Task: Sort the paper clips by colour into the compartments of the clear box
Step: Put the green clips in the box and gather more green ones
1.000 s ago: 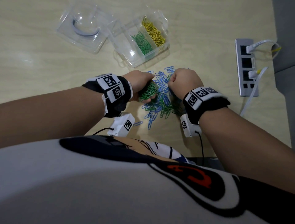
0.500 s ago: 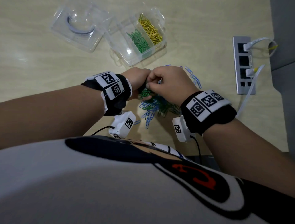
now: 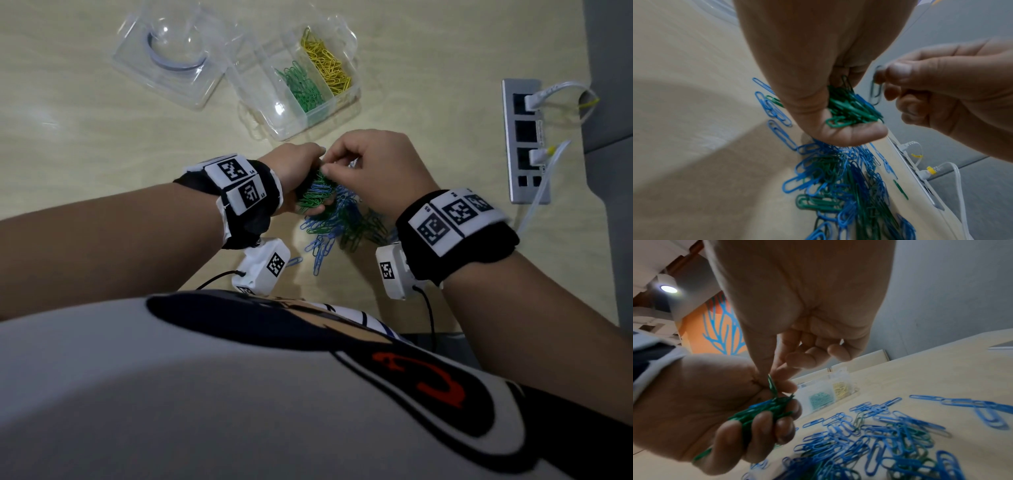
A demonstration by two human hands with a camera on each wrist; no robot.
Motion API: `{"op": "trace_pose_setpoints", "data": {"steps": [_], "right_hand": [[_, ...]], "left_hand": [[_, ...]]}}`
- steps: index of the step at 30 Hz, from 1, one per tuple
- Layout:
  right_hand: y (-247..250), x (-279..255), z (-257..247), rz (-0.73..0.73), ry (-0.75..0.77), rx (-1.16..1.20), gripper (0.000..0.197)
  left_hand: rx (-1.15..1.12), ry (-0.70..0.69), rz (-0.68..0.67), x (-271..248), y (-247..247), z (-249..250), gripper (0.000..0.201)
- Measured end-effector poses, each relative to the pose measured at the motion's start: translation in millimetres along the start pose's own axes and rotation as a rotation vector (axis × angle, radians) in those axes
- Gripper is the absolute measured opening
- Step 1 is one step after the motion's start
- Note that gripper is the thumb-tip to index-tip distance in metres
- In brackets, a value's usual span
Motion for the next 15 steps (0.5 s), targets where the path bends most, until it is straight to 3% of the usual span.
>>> {"op": "trace_pose_setpoints", "data": {"steps": [5, 10, 15], "right_hand": [[-2.9, 0.5, -2.9, 0.008, 0.020, -0.088, 0.010], [-16.5, -3.5, -0.9, -0.165, 0.051, -0.214, 0.007], [-17.7, -3.9, -3.6, -0.148, 0.075, -0.182, 0.001]], "left_hand": [[0.027, -0.015, 0.007, -0.3, -0.9, 1.3, 0.024], [-0.031, -0.009, 0.036, 2.7, 2.2, 0.2, 0.019], [-0.007, 0.000, 0.054, 4.0, 3.8, 0.4, 0.019]]}}
Point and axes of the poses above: each hand's wrist, its own x-axis towards the middle knuckle, its own y-axis out of the back of the hand, z = x × y, the point moved 6 cm from there along x, towards the middle knuckle, and after that the axes turned 9 degrees about y, right-handed, at the moved point
